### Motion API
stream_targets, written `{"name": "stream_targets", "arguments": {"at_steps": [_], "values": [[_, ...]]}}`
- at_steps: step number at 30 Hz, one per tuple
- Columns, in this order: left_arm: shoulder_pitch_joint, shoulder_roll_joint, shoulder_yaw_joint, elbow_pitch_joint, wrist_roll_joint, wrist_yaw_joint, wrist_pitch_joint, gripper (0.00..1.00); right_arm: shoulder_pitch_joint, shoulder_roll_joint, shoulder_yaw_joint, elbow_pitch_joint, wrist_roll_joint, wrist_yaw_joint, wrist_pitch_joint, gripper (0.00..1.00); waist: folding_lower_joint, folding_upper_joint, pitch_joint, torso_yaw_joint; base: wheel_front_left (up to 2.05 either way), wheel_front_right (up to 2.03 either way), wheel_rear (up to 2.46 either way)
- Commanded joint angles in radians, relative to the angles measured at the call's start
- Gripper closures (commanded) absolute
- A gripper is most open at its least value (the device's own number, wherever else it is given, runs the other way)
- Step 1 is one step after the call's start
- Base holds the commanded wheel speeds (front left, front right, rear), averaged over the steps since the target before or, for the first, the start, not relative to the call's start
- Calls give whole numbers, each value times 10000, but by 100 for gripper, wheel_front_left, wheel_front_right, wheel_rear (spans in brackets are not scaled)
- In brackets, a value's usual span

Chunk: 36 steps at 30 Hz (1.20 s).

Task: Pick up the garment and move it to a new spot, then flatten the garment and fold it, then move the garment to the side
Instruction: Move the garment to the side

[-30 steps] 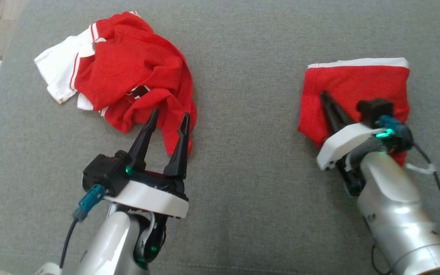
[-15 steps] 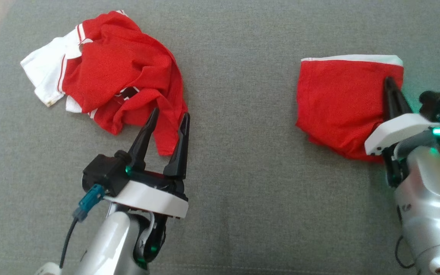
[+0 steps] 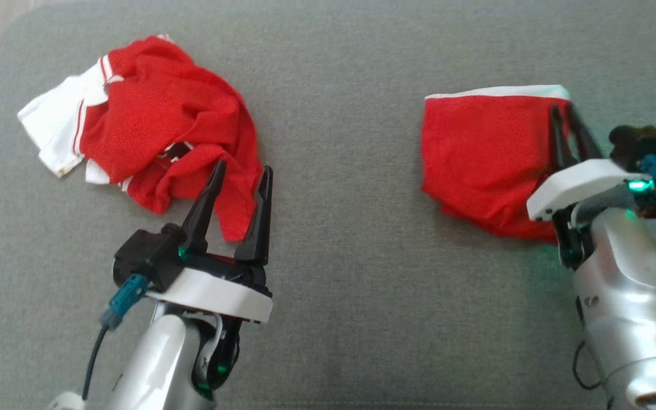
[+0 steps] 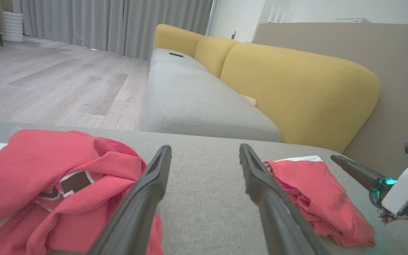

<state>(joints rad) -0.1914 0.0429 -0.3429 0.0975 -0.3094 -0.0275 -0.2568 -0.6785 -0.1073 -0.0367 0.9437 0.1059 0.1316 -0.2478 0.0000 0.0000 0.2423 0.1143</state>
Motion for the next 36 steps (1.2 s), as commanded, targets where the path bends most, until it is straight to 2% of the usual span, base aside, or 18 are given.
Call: {"name": "stream_targets", "arguments": {"at_steps": [1, 9, 17, 25, 36], "values": [[-202, 74, 353, -350, 52, -16, -49, 0, 146, 160, 279, -771, 191, -9, -133, 0, 0, 0, -227, -205, 0, 0, 0], [130, 74, 643, -523, -1, 41, -49, 0, 2141, 351, 440, -3996, 470, -9, -137, 0, 0, 0, -851, -768, 0, 0, 0], [267, 74, 838, -555, 41, 36, -49, 0, 3832, 524, 306, -5999, 401, -9, -138, 0, 0, 0, -1153, -1321, 0, 0, 0], [519, 74, 920, -265, 80, -35, -49, 0, 4881, 566, 318, -6508, 597, -9, -139, 0, 0, 0, -1307, -1677, 0, 0, 0], [448, 74, 897, -232, 132, -124, -49, 0, 4770, 569, 261, -6391, 641, -9, -135, 0, 0, 0, -1092, -1674, 0, 0, 0]]}}
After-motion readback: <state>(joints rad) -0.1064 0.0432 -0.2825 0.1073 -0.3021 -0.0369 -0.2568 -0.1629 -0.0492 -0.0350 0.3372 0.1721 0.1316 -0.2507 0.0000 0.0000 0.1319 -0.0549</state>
